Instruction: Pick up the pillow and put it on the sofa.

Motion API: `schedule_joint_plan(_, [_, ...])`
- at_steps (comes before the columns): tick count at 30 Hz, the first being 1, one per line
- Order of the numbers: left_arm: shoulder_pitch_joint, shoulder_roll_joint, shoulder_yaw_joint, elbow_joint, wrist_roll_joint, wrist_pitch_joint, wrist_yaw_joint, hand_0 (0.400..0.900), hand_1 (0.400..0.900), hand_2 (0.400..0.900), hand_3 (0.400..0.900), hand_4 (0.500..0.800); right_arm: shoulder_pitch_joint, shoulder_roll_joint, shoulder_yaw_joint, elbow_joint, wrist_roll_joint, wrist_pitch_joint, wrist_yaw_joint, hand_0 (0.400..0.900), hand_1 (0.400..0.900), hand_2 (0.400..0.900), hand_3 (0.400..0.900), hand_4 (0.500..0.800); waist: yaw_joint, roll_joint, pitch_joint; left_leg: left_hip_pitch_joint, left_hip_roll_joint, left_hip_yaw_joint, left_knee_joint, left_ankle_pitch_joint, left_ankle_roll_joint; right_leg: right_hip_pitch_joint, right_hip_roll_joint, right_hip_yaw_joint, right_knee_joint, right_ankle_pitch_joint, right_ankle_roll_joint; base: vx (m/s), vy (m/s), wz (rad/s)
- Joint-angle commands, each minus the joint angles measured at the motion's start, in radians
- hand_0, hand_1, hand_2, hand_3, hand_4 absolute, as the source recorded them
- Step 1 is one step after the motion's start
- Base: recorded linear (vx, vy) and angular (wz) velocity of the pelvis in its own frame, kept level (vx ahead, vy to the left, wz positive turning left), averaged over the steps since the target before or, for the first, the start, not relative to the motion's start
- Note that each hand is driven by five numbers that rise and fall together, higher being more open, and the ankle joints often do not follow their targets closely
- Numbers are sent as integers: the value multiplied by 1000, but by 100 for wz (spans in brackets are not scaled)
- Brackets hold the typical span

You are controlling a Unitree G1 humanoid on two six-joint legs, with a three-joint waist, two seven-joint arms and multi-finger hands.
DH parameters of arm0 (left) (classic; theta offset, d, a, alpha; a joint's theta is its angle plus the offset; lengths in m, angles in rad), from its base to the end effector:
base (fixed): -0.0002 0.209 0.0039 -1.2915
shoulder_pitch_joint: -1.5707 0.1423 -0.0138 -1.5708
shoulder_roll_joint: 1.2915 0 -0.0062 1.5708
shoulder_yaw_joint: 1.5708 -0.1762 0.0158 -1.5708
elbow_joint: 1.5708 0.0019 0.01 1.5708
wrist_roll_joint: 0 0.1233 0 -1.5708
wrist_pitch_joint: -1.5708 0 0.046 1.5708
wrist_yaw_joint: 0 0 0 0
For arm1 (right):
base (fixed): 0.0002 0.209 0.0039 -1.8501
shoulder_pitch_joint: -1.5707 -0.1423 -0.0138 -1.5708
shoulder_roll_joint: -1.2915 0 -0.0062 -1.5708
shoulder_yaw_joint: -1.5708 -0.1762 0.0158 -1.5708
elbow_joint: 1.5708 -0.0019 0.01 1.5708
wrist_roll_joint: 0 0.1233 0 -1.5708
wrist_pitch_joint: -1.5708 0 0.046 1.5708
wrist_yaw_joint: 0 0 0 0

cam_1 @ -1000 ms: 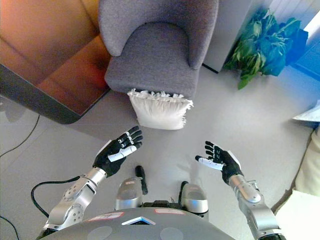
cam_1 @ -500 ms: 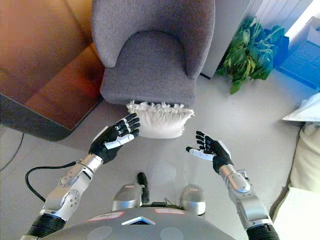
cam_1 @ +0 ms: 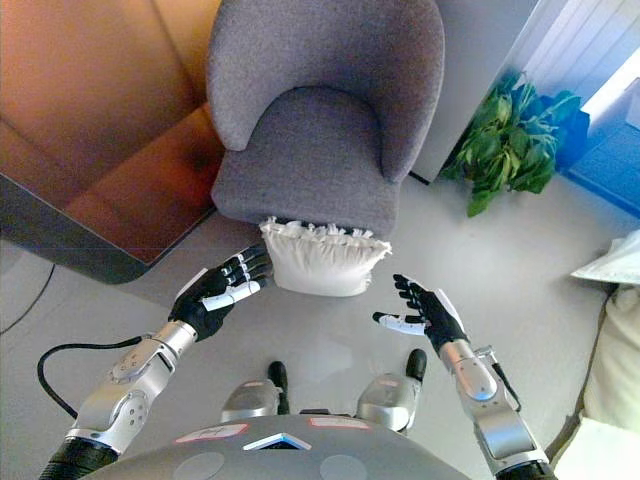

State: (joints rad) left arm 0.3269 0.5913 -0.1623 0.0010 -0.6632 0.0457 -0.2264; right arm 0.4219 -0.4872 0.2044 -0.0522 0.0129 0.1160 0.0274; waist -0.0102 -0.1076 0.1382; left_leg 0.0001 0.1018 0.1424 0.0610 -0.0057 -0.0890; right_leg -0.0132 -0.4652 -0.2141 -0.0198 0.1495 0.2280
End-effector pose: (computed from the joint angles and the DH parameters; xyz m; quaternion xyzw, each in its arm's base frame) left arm 0.1128 0.2395 0.0198 -0.0723 0.2171 -0.1252 0.9654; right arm 0.0885 -0.2156 0.0048 -0.2062 0.2658 0.0945 0.9370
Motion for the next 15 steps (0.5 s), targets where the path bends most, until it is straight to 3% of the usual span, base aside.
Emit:
schedule_joint_plan(1, [-34, -21, 55, -114, -61, -36, 34, 900, 900, 900, 900, 800, -97, -98, -85, -77, -104, -90, -60, 900, 900, 900, 900, 800, 3, 33, -5, 39, 184, 20, 90, -73, -33, -42, 30, 18, 60, 86, 34, 207, -165, 38])
schedule_joint_plan(4, [-34, -34, 69, -134, -105, -16, 21, 900, 900, 900, 900, 800, -107, -131, -89, -94, -151, -101, -81, 900, 900, 900, 900, 800, 2, 44, 14, 22, 263, 70, 96, -5, -64, -38, 65, -27, 94, 5, 22, 74, -141, 59])
schedule_joint_plan(7, [-72, -20, 56, -124, -99, -34, 7, 900, 900, 900, 900, 800, -140, -160, -85, -84, -204, -97, -147, 900, 900, 900, 900, 800, -15, 57, 47, -33, 318, 130, 122, 22, -87, -75, 68, -59, 125, -19, 9, -61, -137, 82])
schedule_joint_plan(13, [-113, 24, 45, -139, -114, -132, 7, 900, 900, 900, 900, 800, -257, -239, -50, -53, -289, -96, -261, 900, 900, 900, 900, 800, -11, 75, 157, -193, 339, 23, 220, 3, -106, -260, 34, -5, 243, -43, 11, -132, -53, 32])
schedule_joint_plan(15, [-124, 30, 42, -142, -114, -146, 9, 900, 900, 900, 900, 800, -285, -244, -41, -41, -297, -96, -279, 900, 900, 900, 900, 800, -10, 76, 170, -227, 339, 5, 244, -5, -105, -294, 27, 4, 263, -46, 10, -130, -37, 13])
